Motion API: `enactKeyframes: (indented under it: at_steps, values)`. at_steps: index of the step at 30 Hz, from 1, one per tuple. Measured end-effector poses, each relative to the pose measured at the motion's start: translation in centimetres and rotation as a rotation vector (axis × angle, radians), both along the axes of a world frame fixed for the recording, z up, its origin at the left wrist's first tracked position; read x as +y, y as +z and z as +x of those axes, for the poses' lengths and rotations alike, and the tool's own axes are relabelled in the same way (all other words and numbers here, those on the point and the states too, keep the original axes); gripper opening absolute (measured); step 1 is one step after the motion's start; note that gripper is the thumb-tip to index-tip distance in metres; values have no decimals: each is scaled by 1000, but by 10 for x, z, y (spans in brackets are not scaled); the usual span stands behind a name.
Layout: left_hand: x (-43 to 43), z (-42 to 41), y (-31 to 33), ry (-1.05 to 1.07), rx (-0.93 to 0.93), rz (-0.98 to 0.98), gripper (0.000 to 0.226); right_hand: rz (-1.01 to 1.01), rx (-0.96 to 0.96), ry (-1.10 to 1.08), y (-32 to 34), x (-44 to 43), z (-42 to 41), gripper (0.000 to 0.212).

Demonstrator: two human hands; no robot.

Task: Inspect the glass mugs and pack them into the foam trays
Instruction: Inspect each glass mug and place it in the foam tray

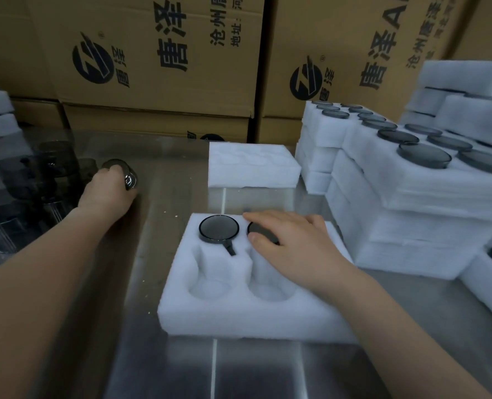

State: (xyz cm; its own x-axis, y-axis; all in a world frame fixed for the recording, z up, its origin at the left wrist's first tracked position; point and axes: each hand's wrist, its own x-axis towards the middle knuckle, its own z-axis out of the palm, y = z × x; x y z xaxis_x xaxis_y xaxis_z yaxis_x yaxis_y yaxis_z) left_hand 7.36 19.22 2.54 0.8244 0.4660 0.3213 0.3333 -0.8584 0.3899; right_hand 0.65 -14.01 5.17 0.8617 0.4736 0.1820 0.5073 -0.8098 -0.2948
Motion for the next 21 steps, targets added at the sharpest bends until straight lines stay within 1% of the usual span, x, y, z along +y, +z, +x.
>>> enactKeyframes:
  at_steps: [3,6,8,10,12,16,18,19,21]
  values:
    - [-11,-7,2,-16,-81,-58,20,25,100,21,8,-6,3,46]
    - [-29,-15,9,-63,-221,-104,14,92,170,25,14,-11,3,45]
    - [-44,-23,15,-107,-326,-147,16,95,163,24,14,-10,2,42]
    - [-62,-33,23,-169,-410,-235,22,108,161,22,14,-8,1,39]
    - [-84,-46,32,-265,-461,-321,29,169,202,22,15,-6,1,38]
    - [-131,-72,51,-497,-480,-430,33,285,281,32,13,-5,0,53]
    - [-151,-80,58,-605,-471,-435,35,424,374,19,15,-7,0,55]
    - [-160,-82,60,-656,-480,-392,36,503,409,9,17,-8,1,48]
    - [-174,-85,63,-734,-522,-294,35,616,428,-22,23,-10,2,21]
